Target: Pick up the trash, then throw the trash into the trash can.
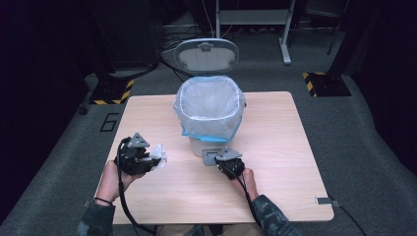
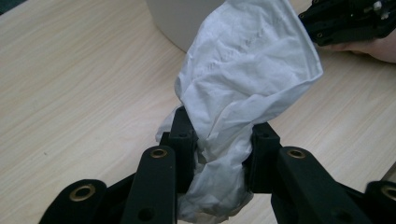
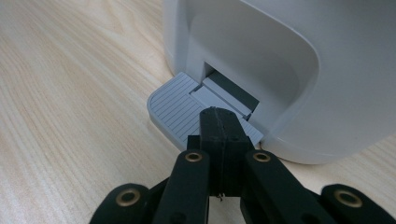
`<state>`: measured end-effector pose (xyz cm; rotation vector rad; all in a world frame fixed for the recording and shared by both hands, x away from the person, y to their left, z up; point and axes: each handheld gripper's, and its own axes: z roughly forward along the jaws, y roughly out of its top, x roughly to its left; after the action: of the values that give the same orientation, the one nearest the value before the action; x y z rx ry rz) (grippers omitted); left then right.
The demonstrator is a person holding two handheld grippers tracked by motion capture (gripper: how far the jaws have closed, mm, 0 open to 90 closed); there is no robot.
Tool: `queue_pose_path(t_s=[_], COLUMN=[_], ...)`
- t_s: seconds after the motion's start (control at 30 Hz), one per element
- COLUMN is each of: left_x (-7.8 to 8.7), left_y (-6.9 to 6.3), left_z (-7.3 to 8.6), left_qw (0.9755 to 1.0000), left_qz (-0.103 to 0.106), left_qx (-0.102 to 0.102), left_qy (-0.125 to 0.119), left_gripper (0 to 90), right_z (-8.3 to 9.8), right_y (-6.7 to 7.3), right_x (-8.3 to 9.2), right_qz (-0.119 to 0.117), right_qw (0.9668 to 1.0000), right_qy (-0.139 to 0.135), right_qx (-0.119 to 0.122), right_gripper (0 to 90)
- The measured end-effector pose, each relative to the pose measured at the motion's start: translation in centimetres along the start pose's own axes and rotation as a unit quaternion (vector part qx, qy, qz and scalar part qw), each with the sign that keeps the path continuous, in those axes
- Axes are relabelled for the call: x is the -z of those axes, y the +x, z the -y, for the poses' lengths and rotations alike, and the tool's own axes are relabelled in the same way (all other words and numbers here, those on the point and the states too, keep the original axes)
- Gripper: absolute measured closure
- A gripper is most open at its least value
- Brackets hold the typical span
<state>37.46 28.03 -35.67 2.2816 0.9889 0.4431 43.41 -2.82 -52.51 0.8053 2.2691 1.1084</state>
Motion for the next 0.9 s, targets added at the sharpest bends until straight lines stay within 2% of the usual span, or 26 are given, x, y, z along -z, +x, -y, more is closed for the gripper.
queue_pose_path(t_s=[0.4, 0.67, 0.9], left_x=[2.2, 3.0, 4.3], left_y=[0.6, 0.8, 1.1], left_z=[-3.0, -5.1, -7.9], left_qw=[0.9997, 0.9993, 0.9985], left_qz=[-0.007, -0.008, -0.006], left_qx=[-0.023, -0.036, -0.053], left_qy=[-0.008, -0.011, -0.013], left_gripper=[69.5, 69.5, 69.5], right_z=[0.0, 0.0, 0.0], right_y=[0.0, 0.0, 0.1], right_x=[0.0, 0.0, 0.0], right_qz=[0.001, 0.001, 0.001], right_qw=[1.0, 1.0, 1.0], right_qy=[-0.001, -0.001, 0.0], right_qx=[0.002, 0.002, 0.0], right_gripper=[90.0, 90.0, 90.0])
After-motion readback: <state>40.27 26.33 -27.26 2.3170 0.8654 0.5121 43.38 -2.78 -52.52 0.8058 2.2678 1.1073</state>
